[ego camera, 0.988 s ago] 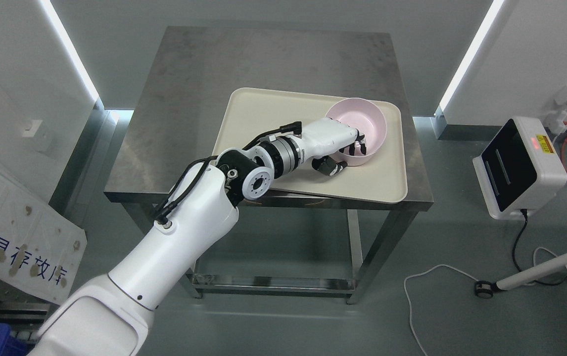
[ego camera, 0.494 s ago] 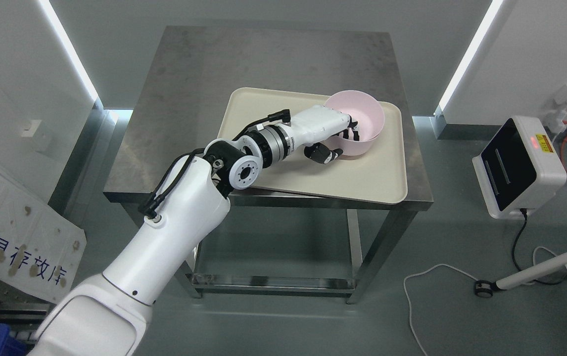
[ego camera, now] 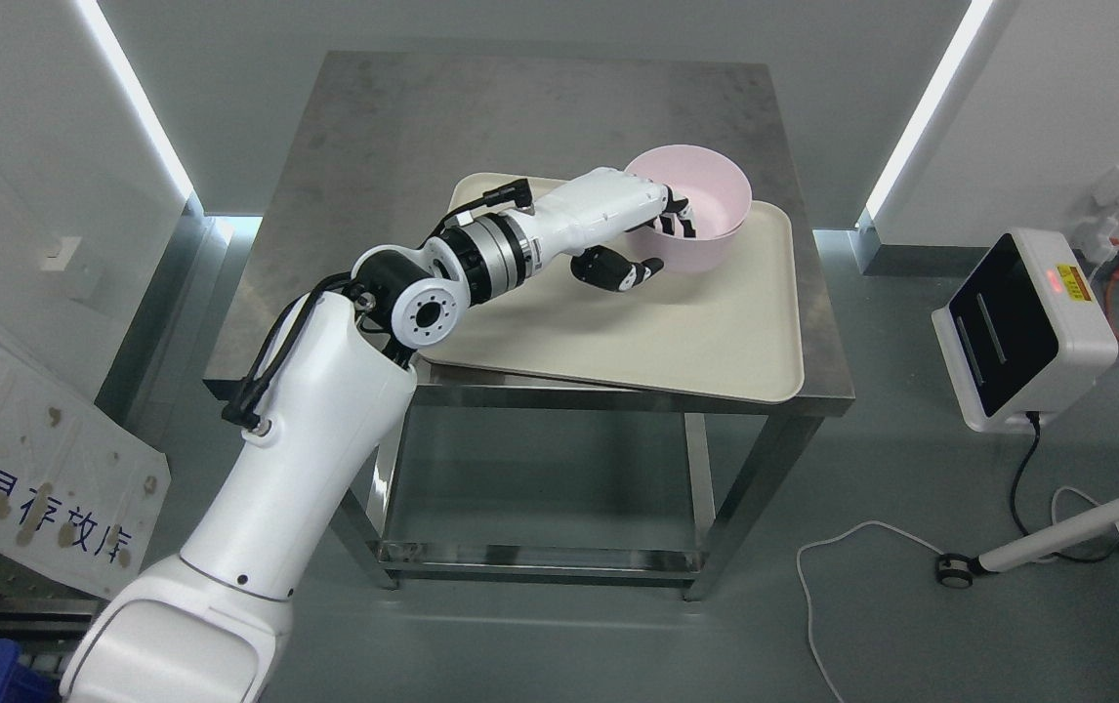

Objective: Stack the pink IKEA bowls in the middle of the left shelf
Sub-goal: 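Carry the stacked bowls toward the blue bin shelf while turning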

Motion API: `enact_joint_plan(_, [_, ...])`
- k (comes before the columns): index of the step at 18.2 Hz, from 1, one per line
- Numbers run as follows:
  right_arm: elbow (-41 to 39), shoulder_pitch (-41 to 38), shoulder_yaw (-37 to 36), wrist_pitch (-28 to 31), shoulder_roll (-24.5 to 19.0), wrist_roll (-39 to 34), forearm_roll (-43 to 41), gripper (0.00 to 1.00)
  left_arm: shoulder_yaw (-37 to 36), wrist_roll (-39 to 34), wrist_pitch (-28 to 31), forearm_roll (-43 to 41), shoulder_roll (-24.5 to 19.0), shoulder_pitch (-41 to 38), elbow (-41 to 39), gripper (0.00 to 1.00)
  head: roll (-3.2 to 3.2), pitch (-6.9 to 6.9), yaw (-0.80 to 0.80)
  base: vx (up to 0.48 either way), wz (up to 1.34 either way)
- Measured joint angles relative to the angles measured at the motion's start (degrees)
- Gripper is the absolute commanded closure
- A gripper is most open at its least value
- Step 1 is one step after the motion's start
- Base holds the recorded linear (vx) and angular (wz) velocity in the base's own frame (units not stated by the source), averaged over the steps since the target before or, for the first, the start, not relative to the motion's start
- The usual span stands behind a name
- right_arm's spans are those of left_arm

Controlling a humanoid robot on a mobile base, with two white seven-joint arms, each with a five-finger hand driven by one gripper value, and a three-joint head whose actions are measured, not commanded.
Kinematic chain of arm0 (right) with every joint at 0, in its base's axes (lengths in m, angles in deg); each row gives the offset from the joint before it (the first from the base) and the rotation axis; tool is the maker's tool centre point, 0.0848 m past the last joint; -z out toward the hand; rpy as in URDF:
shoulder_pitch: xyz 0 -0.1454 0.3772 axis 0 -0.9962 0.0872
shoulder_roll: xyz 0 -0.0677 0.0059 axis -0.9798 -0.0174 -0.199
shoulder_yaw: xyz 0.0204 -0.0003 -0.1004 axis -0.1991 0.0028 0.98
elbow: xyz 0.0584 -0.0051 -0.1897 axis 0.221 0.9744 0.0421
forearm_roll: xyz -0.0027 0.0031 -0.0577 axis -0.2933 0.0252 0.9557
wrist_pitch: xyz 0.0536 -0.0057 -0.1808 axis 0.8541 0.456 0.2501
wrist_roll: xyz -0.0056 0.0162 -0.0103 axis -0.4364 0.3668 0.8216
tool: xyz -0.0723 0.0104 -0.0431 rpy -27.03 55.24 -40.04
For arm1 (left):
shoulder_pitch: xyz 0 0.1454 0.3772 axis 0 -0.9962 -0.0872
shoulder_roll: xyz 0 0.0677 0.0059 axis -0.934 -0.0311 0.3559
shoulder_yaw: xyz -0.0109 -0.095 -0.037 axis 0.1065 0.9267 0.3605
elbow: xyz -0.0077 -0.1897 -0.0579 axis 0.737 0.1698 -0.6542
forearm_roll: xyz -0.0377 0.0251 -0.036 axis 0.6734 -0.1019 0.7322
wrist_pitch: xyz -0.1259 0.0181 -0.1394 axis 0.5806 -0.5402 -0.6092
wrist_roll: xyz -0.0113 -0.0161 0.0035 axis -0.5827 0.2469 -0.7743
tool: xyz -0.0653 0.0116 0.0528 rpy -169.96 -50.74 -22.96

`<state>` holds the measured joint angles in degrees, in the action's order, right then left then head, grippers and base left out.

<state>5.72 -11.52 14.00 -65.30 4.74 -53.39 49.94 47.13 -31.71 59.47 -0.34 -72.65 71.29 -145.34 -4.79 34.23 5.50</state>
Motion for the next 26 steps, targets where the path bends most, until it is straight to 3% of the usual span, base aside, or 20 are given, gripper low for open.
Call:
enact_joint_plan(11, [0.00,0.02,0.00,0.22,0.00,0.00,0.00,0.00,20.60,13.83,-22.80,3.67,0.01,-12.13,-12.35,0.98,0.00,0.00,0.00,-0.005,0.00])
enact_joint_plan(20, [0.00,0.00,0.00,0.03,0.00,0.00,0.00,0.00,33.21,16.65,-24.55,8.20,0.01,-17.38,-16.60,0.98,0.00,0.00,0.00,-0.168,-0.14])
enact_joint_plan(26, [0.00,0.00,0.00,0.02,0.00,0.00,0.00,0.00,37.30,17.78,-24.58,11.35,0.00,-19.45,-17.79,0.98,0.00,0.00,0.00,-0.299,-0.04])
